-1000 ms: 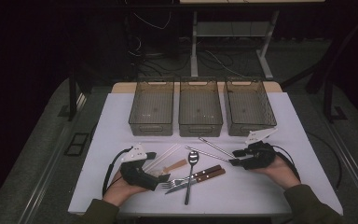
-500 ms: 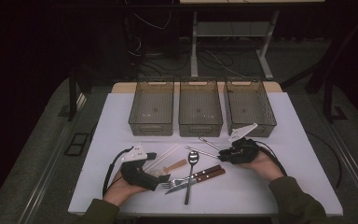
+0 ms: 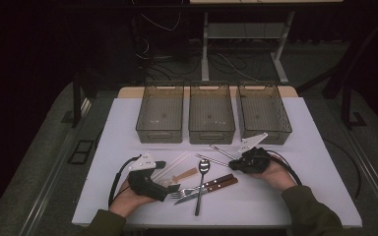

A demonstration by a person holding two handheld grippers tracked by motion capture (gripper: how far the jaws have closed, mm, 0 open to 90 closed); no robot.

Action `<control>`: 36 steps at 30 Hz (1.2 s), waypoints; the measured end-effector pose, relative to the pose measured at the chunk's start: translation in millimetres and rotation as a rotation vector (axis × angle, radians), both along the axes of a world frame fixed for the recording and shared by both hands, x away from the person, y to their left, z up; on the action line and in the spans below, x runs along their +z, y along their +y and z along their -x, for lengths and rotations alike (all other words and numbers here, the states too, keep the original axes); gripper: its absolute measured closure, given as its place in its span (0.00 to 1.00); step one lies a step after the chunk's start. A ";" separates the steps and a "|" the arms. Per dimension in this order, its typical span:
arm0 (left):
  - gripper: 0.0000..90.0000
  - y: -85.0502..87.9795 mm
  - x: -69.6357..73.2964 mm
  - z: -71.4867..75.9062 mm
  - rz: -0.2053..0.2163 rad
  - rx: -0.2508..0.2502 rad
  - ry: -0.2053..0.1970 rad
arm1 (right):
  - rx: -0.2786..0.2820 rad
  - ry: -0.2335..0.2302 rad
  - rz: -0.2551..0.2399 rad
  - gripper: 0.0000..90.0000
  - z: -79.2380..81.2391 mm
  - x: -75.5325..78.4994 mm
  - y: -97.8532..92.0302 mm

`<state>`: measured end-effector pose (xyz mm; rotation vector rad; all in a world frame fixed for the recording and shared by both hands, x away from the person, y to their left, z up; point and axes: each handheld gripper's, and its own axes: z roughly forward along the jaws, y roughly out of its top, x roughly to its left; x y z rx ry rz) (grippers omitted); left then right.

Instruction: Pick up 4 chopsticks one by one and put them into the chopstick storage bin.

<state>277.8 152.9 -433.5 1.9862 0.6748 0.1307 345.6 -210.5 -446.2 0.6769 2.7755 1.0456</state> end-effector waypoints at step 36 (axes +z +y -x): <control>0.02 -1.3 2.3 1.0 -0.003 -0.039 -0.016 | -0.009 0.062 -0.053 0.96 -0.3 14.1 -21.1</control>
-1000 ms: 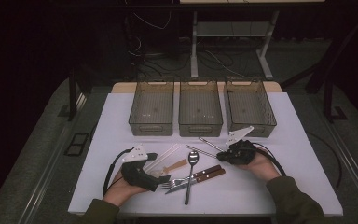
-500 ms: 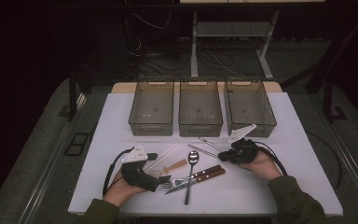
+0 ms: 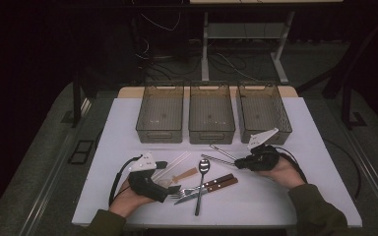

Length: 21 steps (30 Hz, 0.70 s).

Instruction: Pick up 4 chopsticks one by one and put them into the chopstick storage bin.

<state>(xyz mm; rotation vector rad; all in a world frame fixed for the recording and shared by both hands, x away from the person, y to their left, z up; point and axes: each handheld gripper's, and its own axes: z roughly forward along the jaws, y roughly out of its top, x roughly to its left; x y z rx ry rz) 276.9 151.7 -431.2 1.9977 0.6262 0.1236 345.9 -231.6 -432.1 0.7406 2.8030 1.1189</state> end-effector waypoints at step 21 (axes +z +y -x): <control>0.04 -5.6 24.2 -19.1 0.002 -0.080 -0.056 | 0.082 -0.009 -0.083 0.96 8.0 18.1 -7.4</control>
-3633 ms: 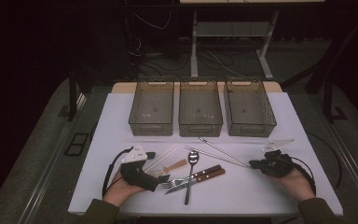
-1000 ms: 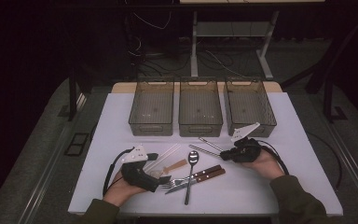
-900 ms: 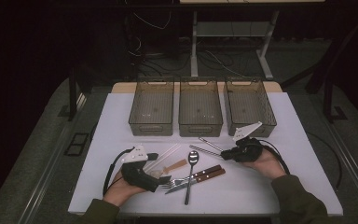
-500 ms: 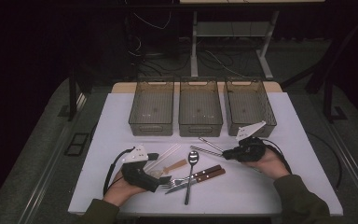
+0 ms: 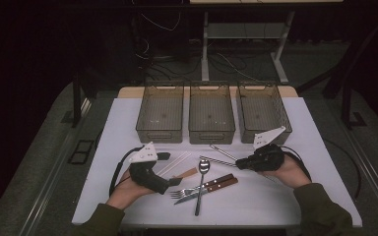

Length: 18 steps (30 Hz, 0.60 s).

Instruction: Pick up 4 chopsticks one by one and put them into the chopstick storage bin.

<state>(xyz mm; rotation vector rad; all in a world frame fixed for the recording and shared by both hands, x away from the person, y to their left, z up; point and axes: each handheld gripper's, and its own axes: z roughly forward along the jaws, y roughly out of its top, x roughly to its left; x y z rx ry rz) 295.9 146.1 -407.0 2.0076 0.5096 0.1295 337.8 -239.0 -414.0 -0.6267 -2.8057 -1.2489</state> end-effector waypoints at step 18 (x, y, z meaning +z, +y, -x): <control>0.29 -71.4 9.8 -17.9 -0.148 -0.326 -0.022 | 0.217 -0.033 -0.029 0.96 17.8 16.3 23.5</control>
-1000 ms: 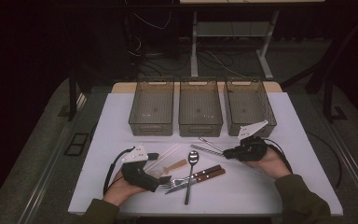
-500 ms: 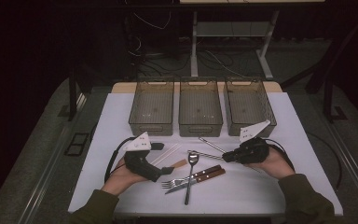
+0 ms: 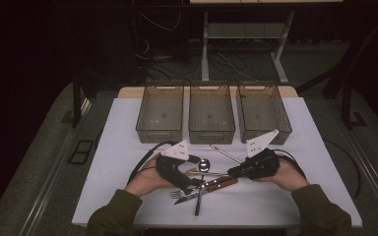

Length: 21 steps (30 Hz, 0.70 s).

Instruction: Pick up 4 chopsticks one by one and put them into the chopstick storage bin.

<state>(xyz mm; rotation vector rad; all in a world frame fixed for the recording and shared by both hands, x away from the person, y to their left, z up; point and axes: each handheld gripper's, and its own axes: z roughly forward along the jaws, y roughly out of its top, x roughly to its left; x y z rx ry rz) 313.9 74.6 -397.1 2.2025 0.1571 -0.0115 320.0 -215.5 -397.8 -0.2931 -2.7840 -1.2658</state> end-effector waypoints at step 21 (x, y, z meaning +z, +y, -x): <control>0.76 -36.9 -5.6 -1.4 -0.078 -0.174 0.066 | 0.084 -0.011 -0.020 0.96 10.9 5.8 16.5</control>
